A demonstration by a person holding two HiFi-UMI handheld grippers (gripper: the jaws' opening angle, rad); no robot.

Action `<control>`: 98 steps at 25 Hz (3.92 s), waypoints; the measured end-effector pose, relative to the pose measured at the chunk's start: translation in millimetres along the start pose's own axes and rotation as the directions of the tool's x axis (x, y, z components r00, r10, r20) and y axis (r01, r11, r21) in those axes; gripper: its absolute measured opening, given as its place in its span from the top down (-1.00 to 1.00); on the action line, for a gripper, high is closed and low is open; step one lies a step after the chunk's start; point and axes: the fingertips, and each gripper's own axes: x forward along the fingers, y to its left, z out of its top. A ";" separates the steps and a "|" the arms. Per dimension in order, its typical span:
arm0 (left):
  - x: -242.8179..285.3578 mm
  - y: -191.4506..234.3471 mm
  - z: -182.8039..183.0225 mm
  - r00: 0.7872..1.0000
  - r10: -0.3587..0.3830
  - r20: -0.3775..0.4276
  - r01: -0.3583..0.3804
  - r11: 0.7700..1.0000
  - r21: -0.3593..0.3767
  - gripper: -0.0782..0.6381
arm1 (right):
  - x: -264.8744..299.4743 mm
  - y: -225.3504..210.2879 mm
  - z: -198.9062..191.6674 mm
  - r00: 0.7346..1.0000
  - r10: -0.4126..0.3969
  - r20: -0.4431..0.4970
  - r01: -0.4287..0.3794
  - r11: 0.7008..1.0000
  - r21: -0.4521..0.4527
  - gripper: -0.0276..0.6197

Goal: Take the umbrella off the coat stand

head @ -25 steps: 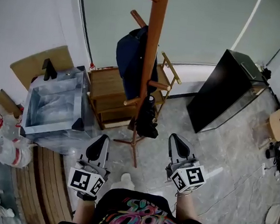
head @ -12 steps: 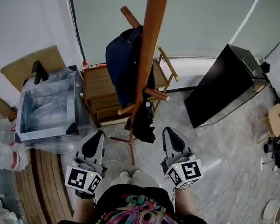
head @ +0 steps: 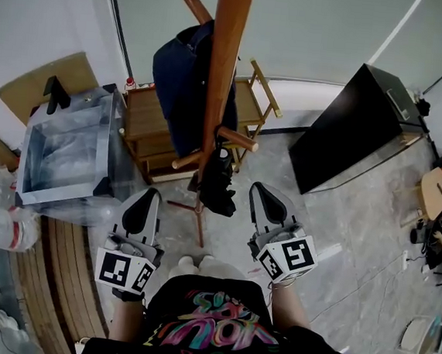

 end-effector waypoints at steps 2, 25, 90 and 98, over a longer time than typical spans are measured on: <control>2.4 -0.5 -1.5 1.000 0.003 -0.003 -0.003 1.000 0.005 0.69 | 3.0 -2.7 -2.2 1.000 0.009 -0.002 -0.009 1.000 -0.004 0.87; 4.9 -7.3 -16.8 0.999 0.033 -0.034 -0.033 0.999 -0.004 0.69 | 33.8 4.0 -28.9 0.980 0.199 -0.030 -0.198 0.980 0.019 0.04; -23.2 -3.4 -22.5 0.996 0.071 -0.044 -0.072 0.997 -0.011 0.69 | 87.7 22.0 -103.0 0.963 0.175 -0.205 -0.188 0.981 -0.045 0.14; -21.3 -9.6 -14.5 0.999 0.047 -0.018 -0.047 0.999 -0.002 0.69 | 69.8 28.1 -72.3 0.968 0.188 -0.165 -0.199 0.979 -0.050 0.15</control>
